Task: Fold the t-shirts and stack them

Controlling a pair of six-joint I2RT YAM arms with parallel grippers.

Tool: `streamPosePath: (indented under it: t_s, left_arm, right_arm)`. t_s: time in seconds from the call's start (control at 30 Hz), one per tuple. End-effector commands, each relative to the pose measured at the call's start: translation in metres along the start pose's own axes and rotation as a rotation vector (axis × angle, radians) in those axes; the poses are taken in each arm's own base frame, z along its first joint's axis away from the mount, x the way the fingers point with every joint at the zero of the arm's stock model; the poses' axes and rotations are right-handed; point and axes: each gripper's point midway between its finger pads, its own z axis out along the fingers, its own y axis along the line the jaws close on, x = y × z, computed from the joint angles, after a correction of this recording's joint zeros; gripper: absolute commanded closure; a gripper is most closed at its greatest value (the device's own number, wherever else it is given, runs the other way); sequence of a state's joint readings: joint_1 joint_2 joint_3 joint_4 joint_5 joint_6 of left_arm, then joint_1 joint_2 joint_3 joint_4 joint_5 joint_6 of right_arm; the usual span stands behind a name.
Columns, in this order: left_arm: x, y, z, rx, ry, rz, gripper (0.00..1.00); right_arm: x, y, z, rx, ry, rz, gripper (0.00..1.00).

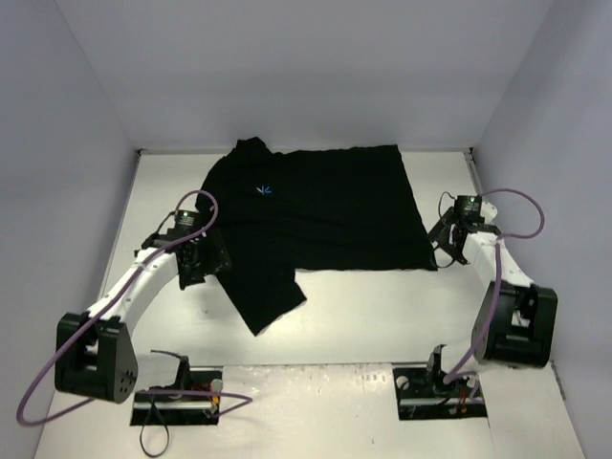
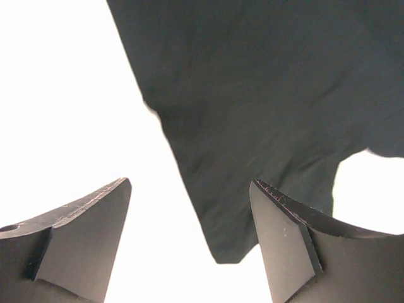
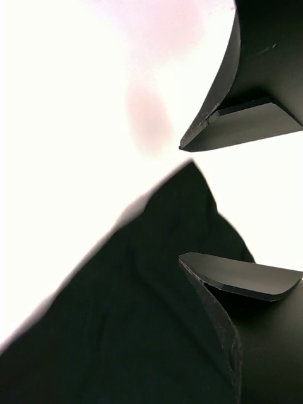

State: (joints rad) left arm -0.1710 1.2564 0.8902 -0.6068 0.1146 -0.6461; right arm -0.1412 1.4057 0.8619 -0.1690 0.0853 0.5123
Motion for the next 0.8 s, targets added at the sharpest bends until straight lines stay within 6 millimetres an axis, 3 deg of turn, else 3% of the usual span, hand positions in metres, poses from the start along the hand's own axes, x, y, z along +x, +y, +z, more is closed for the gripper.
streamPosePath:
  t_s: [0.0, 0.27, 0.6, 0.77]
  left_arm:
    - [0.019, -0.013, -0.004, 0.049, 0.037, -0.020, 0.27]
    - [0.046, -0.012, -0.004, 0.062, 0.086, -0.015, 0.27]
    - [0.060, -0.009, -0.009, 0.056, 0.112, 0.013, 0.27]
    - [0.074, -0.005, -0.009, 0.038, 0.158, 0.022, 0.27]
  right_arm:
    - [-0.001, -0.001, 0.011, 0.018, 0.012, 0.032, 0.38]
    - [0.033, -0.015, 0.039, 0.087, 0.109, 0.029, 0.37]
    - [0.068, -0.033, 0.044, 0.141, 0.184, 0.025, 0.39]
    - [0.090, -0.034, 0.044, 0.141, 0.233, 0.015, 0.48]
